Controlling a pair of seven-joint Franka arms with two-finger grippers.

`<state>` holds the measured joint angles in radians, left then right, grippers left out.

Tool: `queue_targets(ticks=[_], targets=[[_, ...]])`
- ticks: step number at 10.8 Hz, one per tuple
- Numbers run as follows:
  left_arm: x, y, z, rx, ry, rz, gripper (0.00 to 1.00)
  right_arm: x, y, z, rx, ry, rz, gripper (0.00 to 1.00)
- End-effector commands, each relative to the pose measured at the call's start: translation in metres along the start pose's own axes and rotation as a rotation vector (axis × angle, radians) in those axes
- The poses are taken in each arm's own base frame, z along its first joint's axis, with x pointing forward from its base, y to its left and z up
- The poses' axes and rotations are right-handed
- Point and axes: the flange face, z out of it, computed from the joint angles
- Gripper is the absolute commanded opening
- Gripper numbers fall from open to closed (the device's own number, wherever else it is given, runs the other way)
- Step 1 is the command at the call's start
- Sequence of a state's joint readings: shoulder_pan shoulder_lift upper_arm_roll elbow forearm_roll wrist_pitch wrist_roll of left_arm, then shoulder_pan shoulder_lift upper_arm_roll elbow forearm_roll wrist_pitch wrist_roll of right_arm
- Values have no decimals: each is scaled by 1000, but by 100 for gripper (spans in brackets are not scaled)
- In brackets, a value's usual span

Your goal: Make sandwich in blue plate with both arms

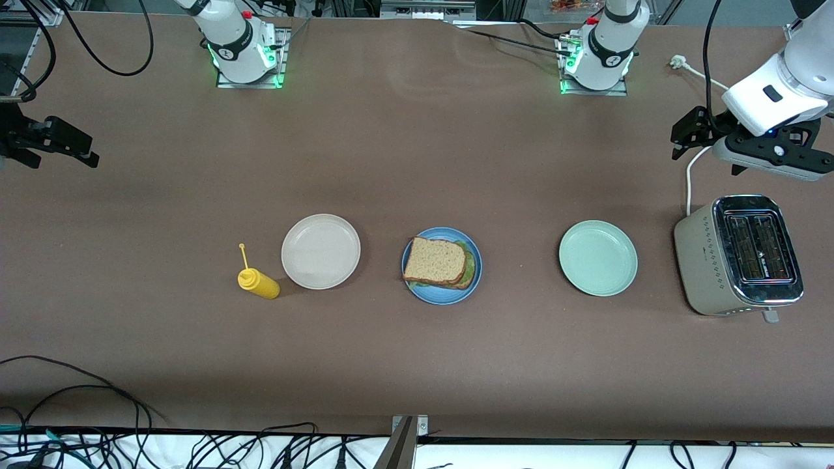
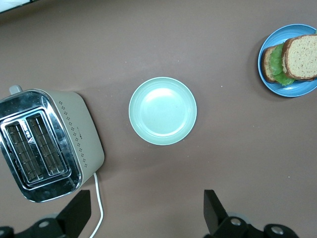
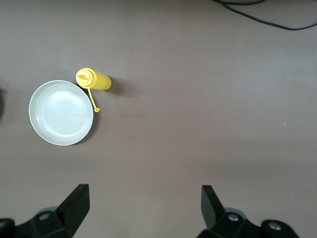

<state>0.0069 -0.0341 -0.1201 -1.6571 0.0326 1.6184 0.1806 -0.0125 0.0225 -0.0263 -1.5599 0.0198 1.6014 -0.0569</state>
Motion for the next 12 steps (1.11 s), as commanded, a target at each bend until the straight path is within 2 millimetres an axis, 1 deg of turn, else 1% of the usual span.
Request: queue_targets(ticks=[1, 3, 9, 12], targets=[[2, -3, -5, 7, 9, -3, 100, -2, 1, 1, -18, 3, 10, 100], [2, -1, -5, 9, 9, -1, 100, -2, 2, -2, -29, 7, 9, 100], [2, 0, -5, 9, 9, -1, 100, -3, 4, -2, -23, 7, 16, 100], [3, 2, -5, 9, 10, 2, 100, -3, 1, -3, -21, 9, 13, 100]])
